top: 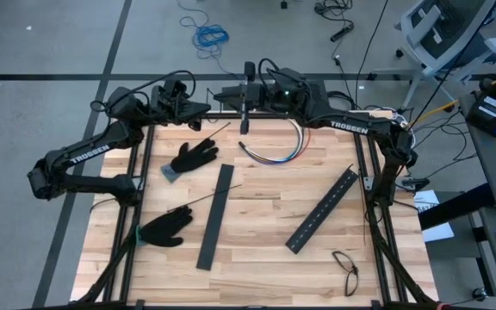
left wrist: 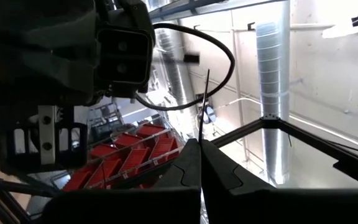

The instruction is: Ziptie cables

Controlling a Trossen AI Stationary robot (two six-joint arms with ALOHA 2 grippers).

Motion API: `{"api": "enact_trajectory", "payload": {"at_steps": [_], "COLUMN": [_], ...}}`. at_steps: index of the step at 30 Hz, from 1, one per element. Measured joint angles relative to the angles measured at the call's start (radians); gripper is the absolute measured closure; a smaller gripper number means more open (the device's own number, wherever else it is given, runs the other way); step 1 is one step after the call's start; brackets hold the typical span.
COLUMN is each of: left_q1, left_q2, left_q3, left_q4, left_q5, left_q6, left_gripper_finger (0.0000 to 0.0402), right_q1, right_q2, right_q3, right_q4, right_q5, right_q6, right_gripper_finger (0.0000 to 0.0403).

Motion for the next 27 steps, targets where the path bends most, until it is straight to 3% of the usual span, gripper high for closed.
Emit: {"api": "enact_trajectory", "payload": {"at_steps": [27], "left_q1": [0.000], "left_q2": [0.000], "left_q3": [0.000], "left_q4": [0.000], "left_q5": [-0.001], "left_q6": [0.004], "left_gripper_finger": [0.0401], "right_q1": [0.011], "right_q2": [0.000], "right_q3": [0.000], "right_q4": [0.025], "right_q5": [-0.002], "right_q6": [0.014], "right_gripper_finger": [0.0403]}}
